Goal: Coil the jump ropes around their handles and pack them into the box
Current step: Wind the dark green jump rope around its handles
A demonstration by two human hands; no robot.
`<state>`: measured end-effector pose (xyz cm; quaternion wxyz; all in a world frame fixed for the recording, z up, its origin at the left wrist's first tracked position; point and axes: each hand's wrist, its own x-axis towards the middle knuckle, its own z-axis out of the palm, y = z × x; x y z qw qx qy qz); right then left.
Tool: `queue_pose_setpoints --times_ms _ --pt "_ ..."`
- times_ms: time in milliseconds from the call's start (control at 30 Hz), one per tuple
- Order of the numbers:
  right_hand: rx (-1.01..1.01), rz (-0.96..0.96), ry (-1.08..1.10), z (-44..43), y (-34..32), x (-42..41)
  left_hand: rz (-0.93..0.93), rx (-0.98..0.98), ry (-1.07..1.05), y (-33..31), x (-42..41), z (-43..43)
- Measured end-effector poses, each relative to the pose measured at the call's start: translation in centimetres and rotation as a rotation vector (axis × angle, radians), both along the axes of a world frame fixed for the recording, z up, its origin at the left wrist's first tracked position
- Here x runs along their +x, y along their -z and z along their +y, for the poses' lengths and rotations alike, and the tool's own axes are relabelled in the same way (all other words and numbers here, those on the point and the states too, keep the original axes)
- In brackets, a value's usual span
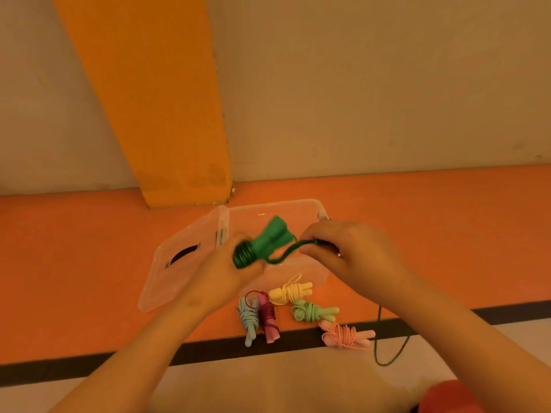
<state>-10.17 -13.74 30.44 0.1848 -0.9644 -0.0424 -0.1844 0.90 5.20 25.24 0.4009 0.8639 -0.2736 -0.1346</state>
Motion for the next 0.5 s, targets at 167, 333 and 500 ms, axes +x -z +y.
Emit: queue_pose_setpoints --times_ms 167,333,500 --pt "0.02 0.038 -0.176 0.2 1.0 0.6 0.093 0.147 0.279 1.5 -2.7 -2.0" --pt "0.269 0.082 -0.156 0.7 1.5 1.1 0.115 0.154 0.323 0.8 -3.2 -2.2" --pt "0.345 0.097 -0.135 1.2 1.4 1.3 0.036 0.15 0.241 0.7 -3.2 -2.0"
